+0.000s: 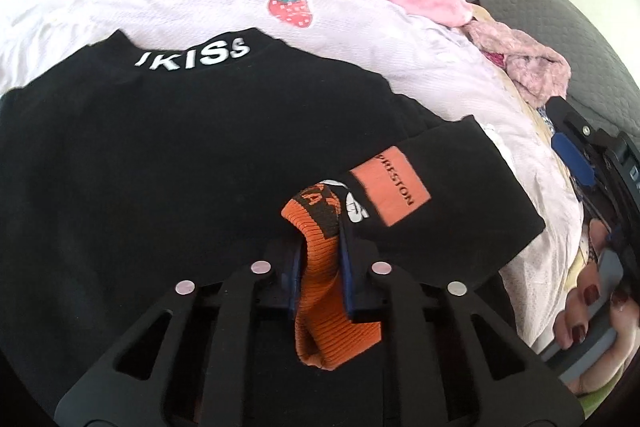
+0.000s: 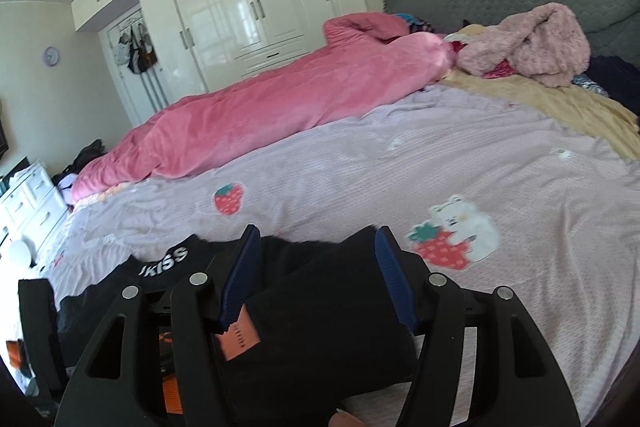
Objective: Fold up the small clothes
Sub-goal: 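Grasp the orange cuff with the left gripper while the right gripper releases it, then lay the cuff flat on the shirt body and open the left gripper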
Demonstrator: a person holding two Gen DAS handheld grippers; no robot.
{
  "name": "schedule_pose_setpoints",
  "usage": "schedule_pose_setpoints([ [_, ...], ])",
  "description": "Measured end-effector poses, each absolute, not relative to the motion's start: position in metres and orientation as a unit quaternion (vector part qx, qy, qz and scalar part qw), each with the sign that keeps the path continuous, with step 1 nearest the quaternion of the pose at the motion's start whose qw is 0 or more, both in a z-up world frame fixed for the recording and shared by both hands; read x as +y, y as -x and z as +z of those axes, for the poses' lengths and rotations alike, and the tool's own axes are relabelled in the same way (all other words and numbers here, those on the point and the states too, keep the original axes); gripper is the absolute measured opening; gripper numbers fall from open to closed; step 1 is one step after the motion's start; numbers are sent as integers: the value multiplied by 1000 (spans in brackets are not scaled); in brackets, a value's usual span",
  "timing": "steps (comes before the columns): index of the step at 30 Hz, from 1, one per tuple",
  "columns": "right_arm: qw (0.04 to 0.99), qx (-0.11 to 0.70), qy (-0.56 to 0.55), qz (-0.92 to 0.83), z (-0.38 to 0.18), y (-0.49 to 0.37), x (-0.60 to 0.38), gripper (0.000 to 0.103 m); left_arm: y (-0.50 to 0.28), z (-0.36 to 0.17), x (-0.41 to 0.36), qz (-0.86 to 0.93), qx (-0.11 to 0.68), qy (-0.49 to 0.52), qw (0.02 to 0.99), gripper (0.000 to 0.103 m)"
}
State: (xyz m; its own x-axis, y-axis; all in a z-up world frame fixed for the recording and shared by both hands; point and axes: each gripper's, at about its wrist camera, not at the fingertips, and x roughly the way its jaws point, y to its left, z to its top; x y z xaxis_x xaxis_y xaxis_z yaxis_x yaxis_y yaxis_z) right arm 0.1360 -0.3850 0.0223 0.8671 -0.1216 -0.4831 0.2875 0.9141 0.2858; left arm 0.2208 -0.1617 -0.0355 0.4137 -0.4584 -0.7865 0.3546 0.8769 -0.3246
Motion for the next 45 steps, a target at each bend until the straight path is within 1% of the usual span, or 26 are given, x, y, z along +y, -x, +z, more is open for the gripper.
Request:
schedule_pose_setpoints([
  [4,946,234,-192,-119,22,-133,-398,59,-221,-16,-151,-261,461,51,847,6],
  [7,944,236,-196,-123,21,-133,-402,61,-222,6,-134,-251,424,46,869,6],
  [12,943,238,-195,-124,20,-133,-403,61,-225,35,-90,-223,386,58,893,6],
  [16,944,243,-188,-122,18,-134,-400,61,-224,47,-55,-200,374,71,903,6],
  [19,945,247,-180,-119,18,-137,-394,65,-226,47,-32,-183,377,75,905,6],
  [27,948,259,-152,-106,14,-146,-370,65,-235,18,-1,-160,417,75,892,8],
  [31,950,267,-133,-94,12,-151,-355,68,-238,15,5,-153,418,75,893,11],
  [36,953,270,-110,-86,10,-153,-342,69,-235,27,13,-139,397,66,905,11],
  [42,956,270,-88,-76,10,-153,-329,69,-232,33,8,-133,385,41,912,15],
  [45,957,272,-74,-63,10,-154,-319,69,-232,19,-15,-158,404,17,901,15],
])
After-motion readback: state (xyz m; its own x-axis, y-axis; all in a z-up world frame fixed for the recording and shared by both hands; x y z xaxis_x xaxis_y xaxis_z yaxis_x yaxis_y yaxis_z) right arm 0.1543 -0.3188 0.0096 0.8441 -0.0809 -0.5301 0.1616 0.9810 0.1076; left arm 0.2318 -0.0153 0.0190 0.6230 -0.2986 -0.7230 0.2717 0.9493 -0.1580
